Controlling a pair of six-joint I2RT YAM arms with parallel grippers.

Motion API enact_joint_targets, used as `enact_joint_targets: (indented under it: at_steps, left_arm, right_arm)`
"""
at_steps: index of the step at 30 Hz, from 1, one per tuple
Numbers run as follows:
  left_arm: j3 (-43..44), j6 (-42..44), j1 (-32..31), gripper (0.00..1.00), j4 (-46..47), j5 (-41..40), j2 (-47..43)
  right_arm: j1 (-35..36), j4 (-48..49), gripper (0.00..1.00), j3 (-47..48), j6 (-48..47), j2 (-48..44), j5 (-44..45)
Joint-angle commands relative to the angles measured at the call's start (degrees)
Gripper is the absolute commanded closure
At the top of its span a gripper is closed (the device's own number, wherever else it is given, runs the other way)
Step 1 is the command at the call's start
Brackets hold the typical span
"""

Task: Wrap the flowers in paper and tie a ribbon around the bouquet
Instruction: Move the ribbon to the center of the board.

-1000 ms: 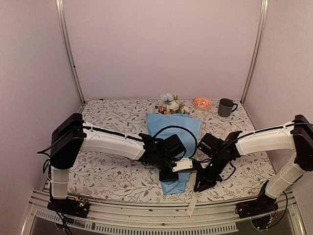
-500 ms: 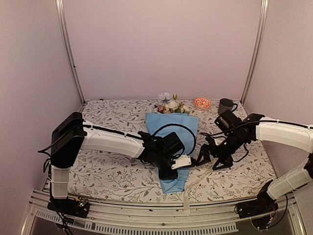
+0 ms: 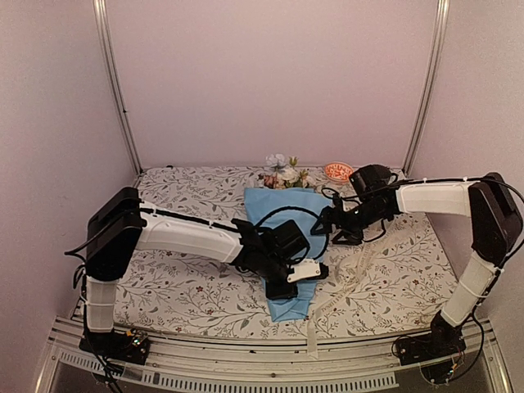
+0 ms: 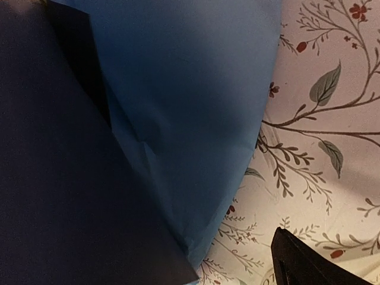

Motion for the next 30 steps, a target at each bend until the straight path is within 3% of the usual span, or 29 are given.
enact_joint_targets:
  at_steps: [1, 9, 14, 18, 23, 30]
  left_arm:
    - [0.7, 0.8, -0.8, 0.57, -3.0, 1.4, 3.0]
    - [1.2, 0.9, -0.8, 0.57, -3.2, 1.6, 3.3]
    - [1.2, 0.8, -0.7, 0.57, -3.2, 1.6, 3.3]
    - [1.1, 0.8, -0.8, 0.57, -3.2, 1.6, 3.3]
    - [0.8, 0.9, -0.8, 0.57, -3.2, 1.3, 2.6]
    - [4.3, -7.0, -3.9, 0.48, 4.1, 3.8, -3.5]
  right_arm:
    - [-0.1, 8.5, 0.08, 0.9, -1.3, 5.9, -6.0]
    - [0.0, 19.7, 0.18, -1.0, 1.6, 13.2, -14.5]
    - [-0.1, 27.2, 0.32, -3.5, 6.0, 14.9, -19.1]
    - [0.0, 28.7, 0.56, -4.2, 7.1, 15.3, -19.9]
    - [0.0, 28.7, 0.99, -3.9, 6.9, 15.3, -21.0]
    - [0.0, 27.2, 1.0, -3.0, 6.5, 16.0, -20.8]
